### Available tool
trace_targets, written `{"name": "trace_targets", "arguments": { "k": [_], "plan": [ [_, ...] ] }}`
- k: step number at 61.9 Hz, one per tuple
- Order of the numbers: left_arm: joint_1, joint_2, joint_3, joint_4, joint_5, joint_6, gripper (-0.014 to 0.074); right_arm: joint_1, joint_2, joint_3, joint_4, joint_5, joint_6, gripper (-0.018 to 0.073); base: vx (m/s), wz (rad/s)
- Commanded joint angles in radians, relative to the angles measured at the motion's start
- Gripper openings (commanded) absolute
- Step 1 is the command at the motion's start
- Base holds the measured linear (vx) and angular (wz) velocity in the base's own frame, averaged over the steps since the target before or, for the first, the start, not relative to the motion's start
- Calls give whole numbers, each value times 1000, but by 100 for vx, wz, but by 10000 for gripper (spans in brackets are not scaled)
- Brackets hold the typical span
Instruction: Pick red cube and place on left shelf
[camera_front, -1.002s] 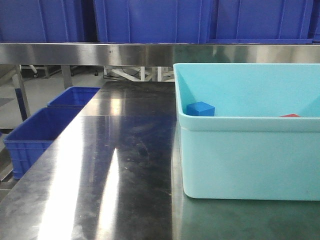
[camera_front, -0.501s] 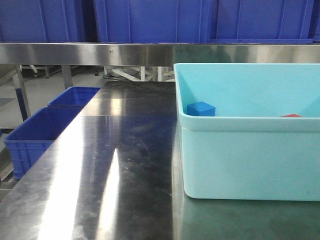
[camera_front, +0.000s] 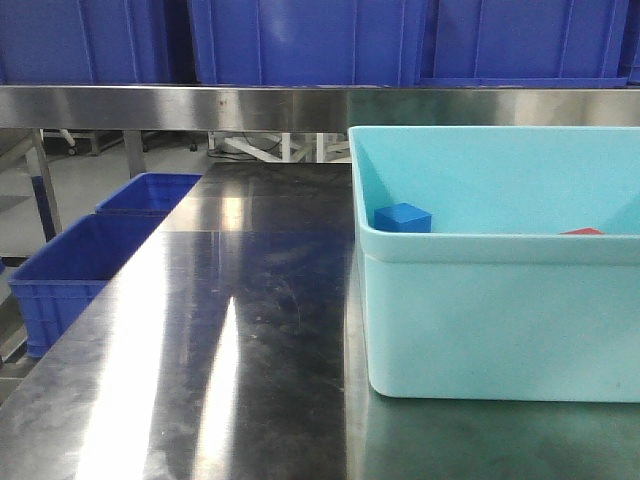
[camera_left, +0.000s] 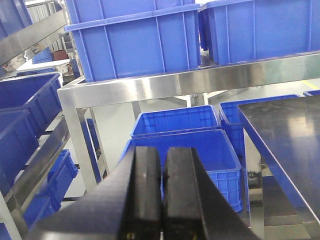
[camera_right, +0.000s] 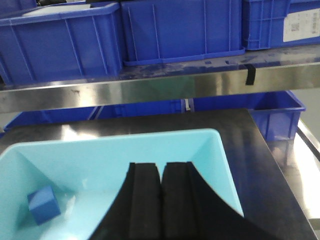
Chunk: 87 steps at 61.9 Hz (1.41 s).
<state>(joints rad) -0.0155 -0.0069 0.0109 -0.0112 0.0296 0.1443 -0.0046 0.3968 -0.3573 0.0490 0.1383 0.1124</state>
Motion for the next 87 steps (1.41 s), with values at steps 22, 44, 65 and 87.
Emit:
{"name": "trace_targets", "arguments": {
  "k": [22, 44, 65, 87],
  "plan": [
    [-5, 0, 22, -5, -90, 1, 106, 131, 552, -482, 0, 268, -161, 402, 0, 0],
    [-5, 0, 22, -5, -90, 1, 106, 260, 842, -656, -2, 448, -192, 404, 0, 0],
    [-5, 0, 22, -5, -90, 1, 106, 260, 866, -656, -2, 423, -192, 404, 0, 0],
    [-5, 0, 22, -5, -90, 1, 106, 261, 870, -656, -2, 443, -194, 521, 0, 0]
  ]
}}
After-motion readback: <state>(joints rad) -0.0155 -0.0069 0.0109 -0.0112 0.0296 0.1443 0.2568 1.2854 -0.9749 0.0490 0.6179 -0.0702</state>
